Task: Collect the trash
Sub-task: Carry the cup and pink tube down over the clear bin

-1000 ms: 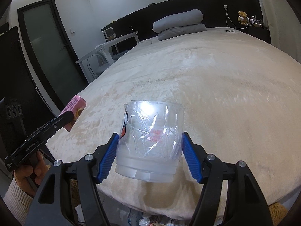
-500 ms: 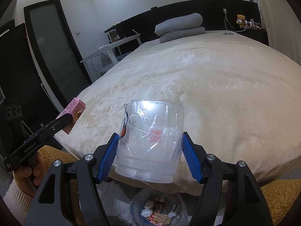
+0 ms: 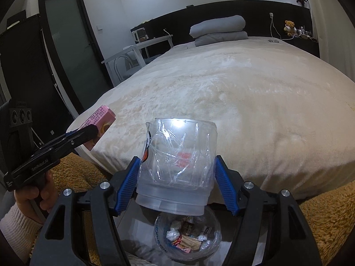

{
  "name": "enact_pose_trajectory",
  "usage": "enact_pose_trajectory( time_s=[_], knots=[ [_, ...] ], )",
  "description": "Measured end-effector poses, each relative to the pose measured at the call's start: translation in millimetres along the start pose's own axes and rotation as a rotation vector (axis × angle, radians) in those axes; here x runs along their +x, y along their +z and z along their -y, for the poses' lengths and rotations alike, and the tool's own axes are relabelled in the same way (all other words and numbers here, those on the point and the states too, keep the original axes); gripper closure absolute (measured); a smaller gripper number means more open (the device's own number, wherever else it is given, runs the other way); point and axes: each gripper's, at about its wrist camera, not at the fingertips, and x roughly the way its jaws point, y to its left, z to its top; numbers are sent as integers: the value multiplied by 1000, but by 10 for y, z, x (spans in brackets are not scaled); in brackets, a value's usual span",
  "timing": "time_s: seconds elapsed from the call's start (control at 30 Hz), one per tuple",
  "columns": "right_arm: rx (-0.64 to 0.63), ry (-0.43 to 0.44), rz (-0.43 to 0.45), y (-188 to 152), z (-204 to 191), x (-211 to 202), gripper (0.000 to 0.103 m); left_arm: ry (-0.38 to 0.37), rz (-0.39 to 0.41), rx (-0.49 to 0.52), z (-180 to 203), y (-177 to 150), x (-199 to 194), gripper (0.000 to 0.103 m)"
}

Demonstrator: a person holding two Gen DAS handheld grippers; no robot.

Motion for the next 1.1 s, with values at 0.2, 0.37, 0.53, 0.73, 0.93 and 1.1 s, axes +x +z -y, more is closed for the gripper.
enact_pose_trajectory(
  time_s=[0.2, 0.37, 0.53, 0.73, 0.93, 1.1],
  knots=[
    [-5, 0, -59, -135, -80, 71, 36, -21, -51, -6, 85, -160, -3, 75],
    [20, 12, -121, -248, -49, 162, 36, -31, -118, -13, 145, -331, 44, 75],
    [53, 19, -198, -359, 17, 268, 36, -45, -173, -27, 177, -468, 106, 75],
    [106, 14, -283, -413, 119, 452, 36, -42, -300, -57, 115, -661, 342, 75],
    [155, -4, -400, -507, 208, 749, 36, -21, -465, -104, -23, -878, 675, 75],
    [204, -28, -506, -632, 302, 1014, 36, -2, -584, -147, -139, -1046, 934, 75]
  ],
)
